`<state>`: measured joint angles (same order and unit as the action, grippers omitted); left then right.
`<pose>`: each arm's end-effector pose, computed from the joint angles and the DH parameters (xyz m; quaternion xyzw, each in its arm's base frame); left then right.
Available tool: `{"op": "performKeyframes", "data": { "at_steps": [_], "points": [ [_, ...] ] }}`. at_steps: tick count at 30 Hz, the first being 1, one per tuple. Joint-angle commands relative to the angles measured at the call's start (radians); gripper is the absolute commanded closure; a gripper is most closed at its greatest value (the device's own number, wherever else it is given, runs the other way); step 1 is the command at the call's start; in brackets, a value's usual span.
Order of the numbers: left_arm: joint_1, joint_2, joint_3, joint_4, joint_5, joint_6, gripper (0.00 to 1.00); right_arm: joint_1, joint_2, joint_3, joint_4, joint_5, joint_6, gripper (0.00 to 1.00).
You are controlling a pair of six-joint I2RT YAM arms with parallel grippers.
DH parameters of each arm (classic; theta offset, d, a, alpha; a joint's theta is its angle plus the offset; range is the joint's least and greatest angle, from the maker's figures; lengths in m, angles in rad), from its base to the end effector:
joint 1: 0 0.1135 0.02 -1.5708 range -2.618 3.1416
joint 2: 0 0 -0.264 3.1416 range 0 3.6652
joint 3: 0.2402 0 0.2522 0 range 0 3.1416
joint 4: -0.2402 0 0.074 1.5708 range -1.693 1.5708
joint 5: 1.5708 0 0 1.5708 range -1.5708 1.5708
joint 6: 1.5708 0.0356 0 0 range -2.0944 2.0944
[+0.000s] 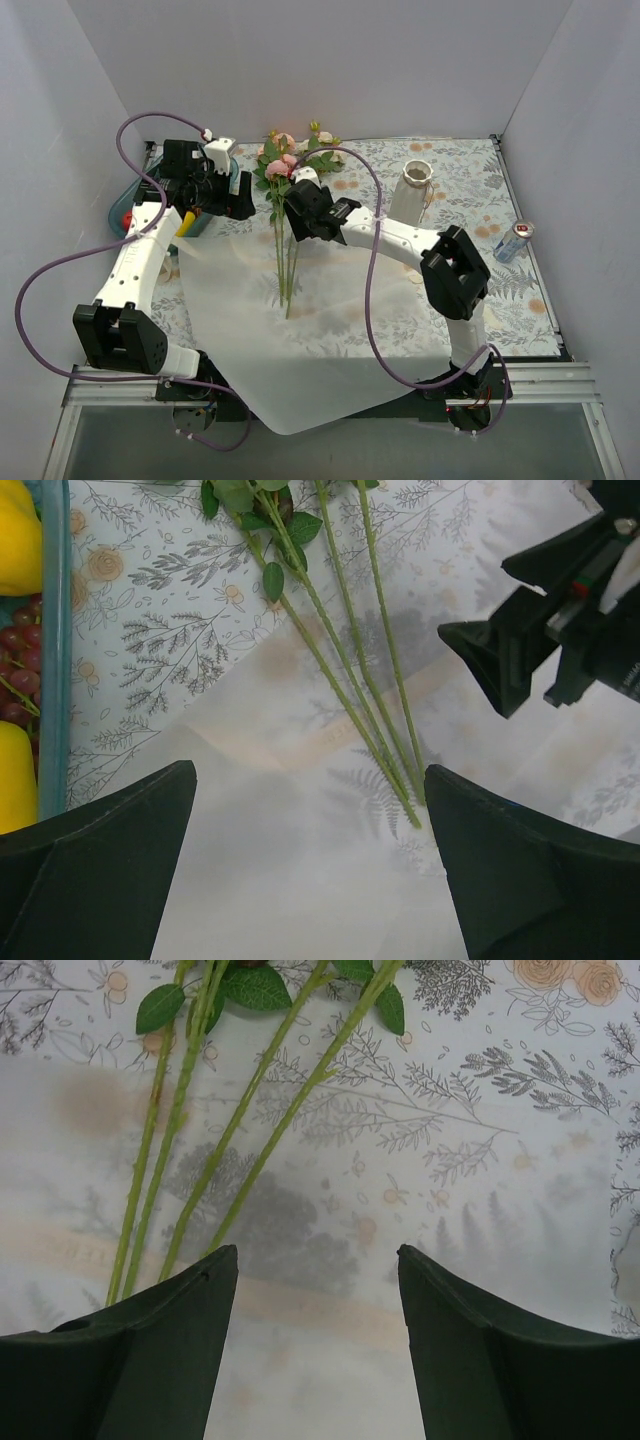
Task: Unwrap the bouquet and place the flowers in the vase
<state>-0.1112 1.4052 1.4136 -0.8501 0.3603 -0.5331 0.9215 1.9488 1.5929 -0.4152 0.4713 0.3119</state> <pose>0.2892 -0.0449 0.3559 -0.1300 0.9122 -0.2698 0.2797 0.2812 0.3437 0.2561 -0.1821 0.8817 0.0435 0.4332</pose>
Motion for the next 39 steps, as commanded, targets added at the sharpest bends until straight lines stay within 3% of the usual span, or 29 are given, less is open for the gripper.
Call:
{"op": "performKeyframes", "data": {
  "at_steps": [1,16,29,39],
  "points": [
    [0.001,-0.063,-0.024,0.025,-0.018,0.024,0.02,-0.030,0.068,0.114,0.088,0.003,0.026,0.27],
    [0.001,-0.104,-0.051,0.016,-0.029,0.059,0.02,-0.065,0.320,0.269,0.107,0.000,0.076,0.35],
    [0.001,-0.147,-0.100,0.025,-0.035,0.090,0.02,-0.088,0.351,0.219,0.170,-0.023,0.088,0.58],
    [0.001,-0.158,-0.108,0.008,-0.021,0.102,0.02,-0.121,0.403,0.260,0.164,-0.060,0.104,0.63]
  ]
}}
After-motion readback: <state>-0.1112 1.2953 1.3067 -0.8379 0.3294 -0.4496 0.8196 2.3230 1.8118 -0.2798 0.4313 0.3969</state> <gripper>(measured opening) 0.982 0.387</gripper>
